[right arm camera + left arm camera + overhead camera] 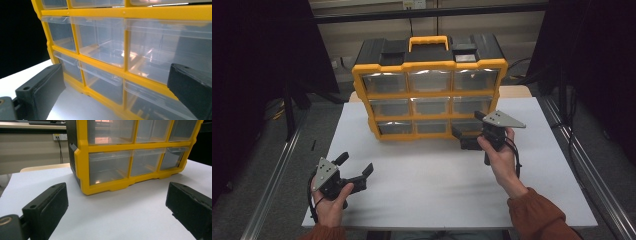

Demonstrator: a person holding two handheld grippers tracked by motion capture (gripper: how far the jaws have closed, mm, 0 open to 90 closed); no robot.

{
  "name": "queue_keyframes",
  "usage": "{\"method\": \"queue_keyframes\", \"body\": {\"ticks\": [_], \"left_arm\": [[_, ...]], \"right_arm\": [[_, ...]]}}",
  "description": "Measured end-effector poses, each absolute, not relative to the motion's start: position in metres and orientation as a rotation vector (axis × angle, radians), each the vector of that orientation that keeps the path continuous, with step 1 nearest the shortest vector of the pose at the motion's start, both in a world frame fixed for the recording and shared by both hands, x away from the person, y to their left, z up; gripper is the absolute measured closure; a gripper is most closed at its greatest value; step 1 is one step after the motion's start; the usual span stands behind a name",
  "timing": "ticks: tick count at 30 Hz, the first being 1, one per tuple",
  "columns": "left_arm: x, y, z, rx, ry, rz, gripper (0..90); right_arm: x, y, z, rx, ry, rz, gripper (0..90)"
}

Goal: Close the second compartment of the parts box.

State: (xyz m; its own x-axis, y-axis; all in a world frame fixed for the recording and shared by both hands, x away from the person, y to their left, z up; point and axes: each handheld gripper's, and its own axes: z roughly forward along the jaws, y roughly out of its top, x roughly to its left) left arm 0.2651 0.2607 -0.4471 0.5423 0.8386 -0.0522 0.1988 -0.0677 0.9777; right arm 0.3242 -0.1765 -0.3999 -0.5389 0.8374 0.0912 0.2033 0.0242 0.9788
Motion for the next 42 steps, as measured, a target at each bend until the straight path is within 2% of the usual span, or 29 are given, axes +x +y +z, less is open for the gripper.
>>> {"method": "queue_keyframes", "body": {"ticks": [16,42], "left_arm": [[0.264,0.261,-0.447,1.567,0.909,0.671,4.3],[0.264,0.261,-0.447,1.583,0.923,0.692,4.2]], "right_arm": [[0.292,-0.199,-0.414,1.077,1.771,1.488,1.2],[0.241,-0.258,-0.428,1.175,1.664,1.431,1.7]]}}
